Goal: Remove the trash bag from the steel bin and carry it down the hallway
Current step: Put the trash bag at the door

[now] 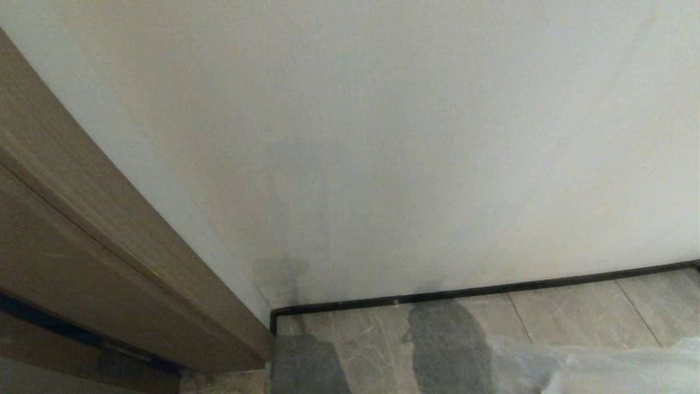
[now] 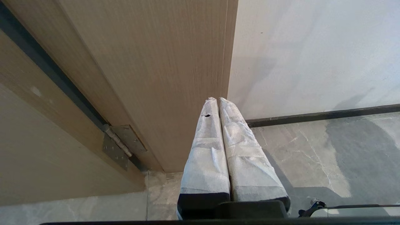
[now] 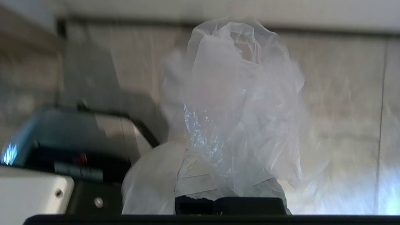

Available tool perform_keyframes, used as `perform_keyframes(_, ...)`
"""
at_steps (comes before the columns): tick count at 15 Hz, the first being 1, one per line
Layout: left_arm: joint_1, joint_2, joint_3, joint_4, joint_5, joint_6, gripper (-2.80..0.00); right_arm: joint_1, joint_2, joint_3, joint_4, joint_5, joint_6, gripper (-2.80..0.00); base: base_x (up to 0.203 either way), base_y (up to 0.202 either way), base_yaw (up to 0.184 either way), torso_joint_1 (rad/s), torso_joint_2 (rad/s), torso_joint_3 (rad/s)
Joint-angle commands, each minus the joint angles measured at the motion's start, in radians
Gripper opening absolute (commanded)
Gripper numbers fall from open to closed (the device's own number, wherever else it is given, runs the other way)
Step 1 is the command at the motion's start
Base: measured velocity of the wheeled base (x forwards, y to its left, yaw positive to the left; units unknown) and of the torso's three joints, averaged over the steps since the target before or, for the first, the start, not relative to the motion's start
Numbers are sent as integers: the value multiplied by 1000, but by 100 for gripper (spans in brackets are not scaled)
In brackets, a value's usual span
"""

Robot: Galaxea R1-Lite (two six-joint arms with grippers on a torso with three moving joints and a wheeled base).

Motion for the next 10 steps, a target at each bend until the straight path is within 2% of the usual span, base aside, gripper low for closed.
perform_keyframes(1,0,0,0,0,0,0,-280,1,188,-8,-3,1,-25,-280,0,0,0,0,0,0)
perform_keyframes(3,0,0,0,0,0,0,-280,4,318,-4,-44,6,-62,-280,0,0,0,0,0,0)
perform_keyframes(10,0,0,0,0,0,0,-280,60,741,-28,-375,44,-195,-280,0,0,0,0,0,0)
